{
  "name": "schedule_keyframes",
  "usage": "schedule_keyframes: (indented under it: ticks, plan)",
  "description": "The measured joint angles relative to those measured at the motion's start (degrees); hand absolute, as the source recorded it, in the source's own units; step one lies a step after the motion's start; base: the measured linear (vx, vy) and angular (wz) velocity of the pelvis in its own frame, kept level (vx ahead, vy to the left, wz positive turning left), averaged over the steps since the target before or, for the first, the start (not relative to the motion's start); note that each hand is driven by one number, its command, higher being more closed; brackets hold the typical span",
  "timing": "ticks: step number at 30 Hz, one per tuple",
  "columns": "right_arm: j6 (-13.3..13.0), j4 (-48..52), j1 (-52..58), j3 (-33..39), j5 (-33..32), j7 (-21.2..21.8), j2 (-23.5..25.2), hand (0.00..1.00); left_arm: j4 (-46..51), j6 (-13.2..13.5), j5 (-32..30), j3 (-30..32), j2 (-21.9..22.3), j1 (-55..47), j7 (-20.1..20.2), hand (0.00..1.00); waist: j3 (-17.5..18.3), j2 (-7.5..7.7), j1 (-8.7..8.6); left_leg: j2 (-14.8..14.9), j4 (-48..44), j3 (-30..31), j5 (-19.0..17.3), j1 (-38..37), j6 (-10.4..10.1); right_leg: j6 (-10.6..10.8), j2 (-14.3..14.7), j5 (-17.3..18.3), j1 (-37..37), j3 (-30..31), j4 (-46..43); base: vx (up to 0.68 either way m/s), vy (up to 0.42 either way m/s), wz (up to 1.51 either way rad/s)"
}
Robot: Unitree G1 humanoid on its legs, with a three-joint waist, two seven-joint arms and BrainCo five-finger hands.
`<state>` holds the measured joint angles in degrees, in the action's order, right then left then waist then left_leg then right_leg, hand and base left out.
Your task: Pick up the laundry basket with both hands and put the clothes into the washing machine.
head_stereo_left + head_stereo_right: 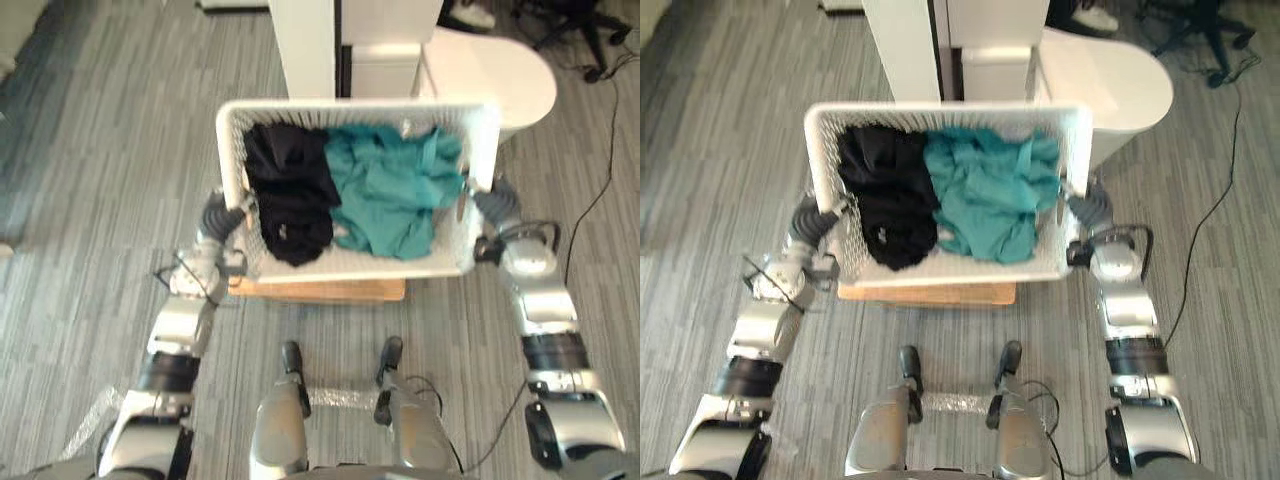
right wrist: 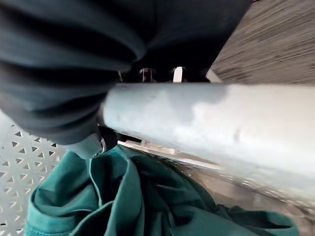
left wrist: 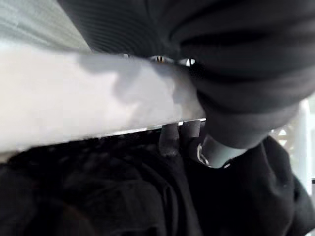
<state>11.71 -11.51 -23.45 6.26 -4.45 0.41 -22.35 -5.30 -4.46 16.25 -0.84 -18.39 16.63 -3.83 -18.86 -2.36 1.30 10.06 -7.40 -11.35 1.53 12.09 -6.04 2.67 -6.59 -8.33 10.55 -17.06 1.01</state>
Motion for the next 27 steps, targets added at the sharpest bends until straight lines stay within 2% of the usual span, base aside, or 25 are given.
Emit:
schedule_keyframes:
  ticks: [2, 4, 6, 7, 9, 11, 13, 14, 15, 16, 17, 18, 19, 20, 22, 23, 24, 25, 26, 27]
  plan:
    - [0.2, 2.3, 6.1, 2.3, 0.1, 1.2, 1.3, 1.00, 2.3, -0.6, 0.6, -1.3, 3.9, -6.0, 0.0, 1.00, 2.5, -0.82, -0.47, -0.1, 1.0, -0.4, 0.0, -3.0, 0.0, 0.3, 0.1, 0.4, -2.4, 0.1, 0.2, 0.14, 0.029, -0.07]
    - [0.2, 3.5, 7.0, 2.6, 0.2, 1.1, 1.4, 1.00, 3.7, -1.2, 0.5, -1.2, 5.3, -7.0, -0.1, 1.00, 3.1, -0.88, -0.38, 0.0, 0.0, -0.1, -1.1, -4.0, -0.4, 0.5, 0.1, 0.7, -2.7, 1.5, -0.6, 0.06, 0.017, -0.32]
    - [0.0, 4.0, 7.0, 2.8, 0.0, 1.2, 1.8, 1.00, 6.2, -1.2, -0.1, -0.6, 6.0, -8.5, -0.3, 1.00, 3.1, -0.96, -0.18, 0.0, -4.7, 5.3, -4.8, -4.4, -1.0, 0.4, 0.5, 1.3, -2.3, 4.5, -2.5, 0.00, 0.025, -0.79]
    - [-0.1, 4.0, 7.5, 2.8, 0.0, 1.5, 1.9, 1.00, 7.6, -1.2, -1.1, -0.7, 6.4, -9.8, -0.4, 1.00, 3.6, -1.53, -0.30, 0.0, -6.7, 7.8, -7.9, -5.1, -1.8, 0.8, 1.0, 2.2, -2.1, 6.6, -3.7, -0.02, 0.063, -1.00]
    - [-0.2, 4.0, 9.3, 2.9, 0.0, 1.9, 2.4, 1.00, 8.3, -1.2, -2.4, -0.9, 7.1, -11.7, -0.3, 1.00, 5.2, -1.49, -0.82, -0.4, -9.4, 6.5, -11.0, -5.9, -1.8, 1.0, 0.7, 3.4, -1.2, 9.7, -5.6, -0.04, 0.155, -0.85]
    - [-0.2, 5.3, 11.8, 3.8, 0.1, 2.5, 3.9, 1.00, 9.4, -1.3, -3.7, -1.3, 8.1, -14.0, -0.2, 1.00, 7.1, -1.36, -1.55, -1.9, -13.9, 6.9, -15.1, -5.1, -0.4, 1.4, 0.6, 3.7, 1.3, 14.2, -7.2, -0.04, 0.230, -0.94]
    - [-0.2, 9.3, 15.4, 5.8, 0.6, 3.2, 5.9, 1.00, 9.6, -1.3, -5.4, -1.3, 8.8, -13.9, 0.1, 1.00, 7.7, -1.55, -2.87, -2.5, -18.0, 5.8, -17.1, -2.8, 1.1, 2.4, 0.5, 2.5, 2.8, 16.6, -7.6, -0.01, 0.229, -0.70]
    - [-0.2, 10.8, 17.0, 7.3, 0.7, 3.4, 7.5, 1.00, 9.9, -1.3, -6.4, -1.3, 9.1, -13.8, 0.2, 1.00, 7.9, -1.27, -3.57, -3.1, -20.0, 4.1, -18.3, -1.6, 2.4, 3.6, 0.4, 0.5, 4.5, 19.1, -7.6, -0.08, 0.168, -0.97]
    - [-0.3, 11.3, 18.4, 8.5, 0.8, 3.4, 8.7, 1.00, 9.9, -1.3, -7.6, -1.4, 9.3, -13.6, 0.2, 1.00, 8.0, -1.04, -3.61, -3.7, -21.7, 1.6, -19.5, -0.4, 3.6, 3.1, 0.1, -1.7, 6.3, 20.8, -6.8, -0.16, 0.216, -1.14]
    - [-0.2, 11.4, 19.1, 8.8, 0.9, 3.4, 9.3, 1.00, 9.9, -1.4, -8.2, -1.5, 9.4, -13.5, 0.5, 1.00, 8.0, -0.88, -3.91, -4.1, -22.2, 0.2, -20.0, -0.1, 4.3, 2.2, 0.0, -3.3, 7.4, 20.8, -6.8, -0.25, 0.261, -1.54]
    - [-0.2, 11.1, 20.1, 9.1, 1.2, 3.4, 10.5, 1.00, 9.8, -1.9, -9.1, -1.1, 9.8, -13.4, 0.6, 1.00, 7.9, -0.85, -3.74, -5.3, -20.8, -2.6, -20.1, -0.3, 5.9, -3.9, 0.5, -9.2, 9.9, 17.6, -5.9, -0.29, 0.225, -1.98]
    - [-0.1, 10.7, 21.0, 9.1, 1.3, 3.4, 12.3, 1.00, 9.5, -2.4, -10.1, 0.0, 10.3, -13.4, 0.7, 1.00, 7.7, -1.05, -3.44, -4.0, -17.5, -8.0, -18.3, -2.2, 8.0, -8.8, 0.9, -16.2, 8.9, 11.2, -0.1, -0.25, 0.156, -2.19]
    - [-0.1, 10.7, 21.6, 9.0, 1.3, 3.4, 13.5, 1.00, 9.0, -2.7, -10.6, 0.7, 10.4, -13.4, 1.4, 1.00, 7.5, -1.06, -4.06, -4.1, -15.5, -11.6, -17.4, -3.5, 8.9, -11.9, -0.2, -7.6, 9.3, 1.8, -7.3, -0.23, 0.138, -1.99]
    - [-0.1, 10.5, 22.0, 9.1, 1.8, 3.4, 14.3, 1.00, 9.1, -2.8, -10.9, 0.9, 10.5, -14.1, 1.6, 1.00, 7.5, -1.05, -3.89, -4.0, -13.8, -15.5, -17.0, -5.3, 9.5, -12.1, -1.6, 0.6, 9.1, -5.2, -14.5, -0.16, 0.125, -1.67]
    - [-0.2, 10.4, 22.1, 8.9, 1.9, 3.6, 14.8, 1.00, 9.4, -2.9, -11.1, 2.1, 11.0, -15.5, 2.0, 1.00, 7.6, -1.49, -3.43, -2.5, -12.1, -23.9, -16.7, -8.0, 10.1, -11.1, -3.1, 11.7, 5.6, -15.3, -23.9, -0.20, 0.161, -2.16]
    - [-0.2, 10.4, 22.1, 8.6, 1.9, 3.6, 15.2, 1.00, 9.7, -2.9, -11.4, 2.8, 11.3, -15.8, 2.4, 1.00, 7.6, -1.57, -3.28, -1.5, -11.7, -27.6, -16.7, -8.6, 10.2, -9.6, -4.0, 14.9, 3.4, -17.9, -26.6, -0.28, 0.133, -2.94]
    - [-0.2, 10.1, 21.6, 8.3, 1.9, 3.7, 15.6, 1.00, 10.4, -2.9, -11.5, 3.6, 11.5, -16.7, 2.6, 1.00, 7.7, -1.55, -2.84, 0.9, -11.7, -34.8, -16.7, -9.2, 10.2, -6.8, -5.9, 18.8, 0.0, -19.1, -29.7, -0.20, 0.068, -2.17]
    - [-0.2, 10.0, 21.5, 8.3, 1.9, 3.7, 15.6, 1.00, 10.5, -2.9, -11.5, 3.6, 11.5, -16.8, 2.6, 1.00, 7.7, -1.55, -2.74, 1.3, -11.7, -35.9, -16.6, -9.2, 10.1, -6.4, -6.3, 19.0, -0.6, -19.0, -30.0, -0.17, 0.014, -2.36]
    - [-0.4, 9.4, 21.4, 8.3, 2.0, 3.6, 15.6, 1.00, 10.4, -2.9, -11.6, 3.5, 11.6, -16.9, 2.6, 1.00, 8.0, -1.29, -2.21, 2.6, -11.8, -39.9, -16.4, -9.1, 9.7, -4.5, -8.5, 20.0, -2.4, -18.0, -30.2, -0.10, -0.047, -1.37]
    - [-0.7, 8.8, 21.4, 8.3, 2.1, 3.6, 15.6, 1.00, 10.4, -2.9, -11.8, 3.5, 11.7, -16.9, 2.7, 1.00, 8.1, -0.99, -2.09, 3.3, -12.1, -41.7, -16.3, -8.8, 9.6, -3.8, -9.6, 20.3, -2.9, -17.0, -29.9, -0.13, -0.123, -1.81]
